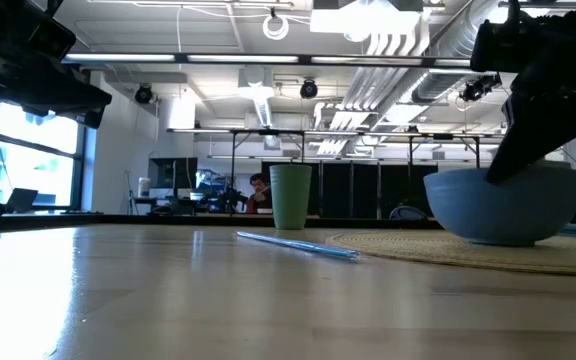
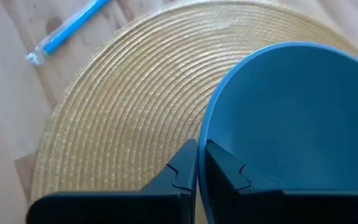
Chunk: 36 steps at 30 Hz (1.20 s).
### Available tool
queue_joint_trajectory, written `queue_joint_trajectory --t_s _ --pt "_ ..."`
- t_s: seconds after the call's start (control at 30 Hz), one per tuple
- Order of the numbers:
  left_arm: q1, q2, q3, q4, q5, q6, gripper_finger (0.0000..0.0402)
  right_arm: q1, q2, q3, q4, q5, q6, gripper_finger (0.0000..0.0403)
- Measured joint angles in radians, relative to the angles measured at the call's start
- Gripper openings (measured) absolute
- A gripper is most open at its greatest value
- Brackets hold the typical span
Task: Pick & Place Utensil
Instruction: Put the blue bowl on the brown mat, then put the gold fork into the blue bowl on the brown mat
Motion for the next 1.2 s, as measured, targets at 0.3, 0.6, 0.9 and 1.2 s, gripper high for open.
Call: queue_joint_trajectory --t_s 0.3,0.6,0.9,1.2 --pt "0.000 0.000 0.000 0.000 -0.002 0.000 0.0010 -0.019 0.000 0.000 -0.010 -0.041 -0.024 0.0027" --pt "0.000 0.000 0.000 0.000 -0.001 0.000 0.0010 -0.033 0.000 0.000 -0.027 -0.097 -0.044 0.0066" --pt "0.000 0.000 0.000 0.000 -0.001 0.000 0.0010 -0.067 0.000 0.056 -0.065 -0.215 -0.070 0.0129" --pt "0.000 0.000 0.000 0.000 0.000 0.000 0.0010 -0.105 0.000 0.283 -0.343 -0.130 -0.098 0.0161"
